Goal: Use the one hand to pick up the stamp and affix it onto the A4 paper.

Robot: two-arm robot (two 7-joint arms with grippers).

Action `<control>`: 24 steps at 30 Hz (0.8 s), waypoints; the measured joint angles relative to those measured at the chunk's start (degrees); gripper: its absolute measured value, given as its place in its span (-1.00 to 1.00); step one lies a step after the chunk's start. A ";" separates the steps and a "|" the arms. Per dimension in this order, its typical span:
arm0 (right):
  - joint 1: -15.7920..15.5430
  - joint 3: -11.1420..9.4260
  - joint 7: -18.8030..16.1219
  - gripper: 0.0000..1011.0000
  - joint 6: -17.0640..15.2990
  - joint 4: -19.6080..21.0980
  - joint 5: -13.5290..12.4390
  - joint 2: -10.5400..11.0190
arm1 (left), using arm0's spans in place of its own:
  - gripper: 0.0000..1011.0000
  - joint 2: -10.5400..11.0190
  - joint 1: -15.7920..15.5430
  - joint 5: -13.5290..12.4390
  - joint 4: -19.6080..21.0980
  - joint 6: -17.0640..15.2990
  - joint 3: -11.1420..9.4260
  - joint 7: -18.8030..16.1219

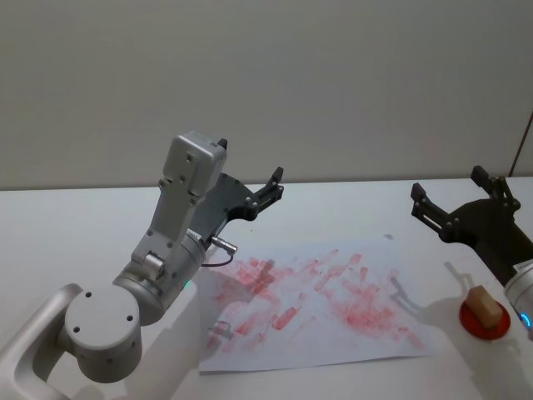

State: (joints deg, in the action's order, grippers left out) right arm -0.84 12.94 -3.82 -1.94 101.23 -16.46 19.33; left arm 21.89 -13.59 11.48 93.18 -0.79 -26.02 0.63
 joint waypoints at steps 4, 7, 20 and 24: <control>0.00 0.00 0.00 0.98 0.00 0.00 0.00 0.00 | 0.98 0.00 0.00 0.00 0.00 0.00 0.00 0.00; 0.00 0.00 0.00 0.98 0.00 0.00 0.00 0.00 | 0.98 0.00 0.00 0.00 0.00 0.00 0.00 0.00; 0.00 0.00 0.00 0.98 0.00 0.00 0.00 0.00 | 0.98 0.00 0.00 0.00 0.00 0.00 0.00 0.00; 0.00 -0.01 0.00 0.98 -0.01 0.00 0.00 0.00 | 0.98 0.00 0.00 0.00 0.00 0.00 0.00 0.00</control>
State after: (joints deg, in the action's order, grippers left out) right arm -0.84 12.94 -3.83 -1.95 101.23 -16.46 19.33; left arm 21.89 -13.59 11.48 93.18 -0.79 -26.02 0.62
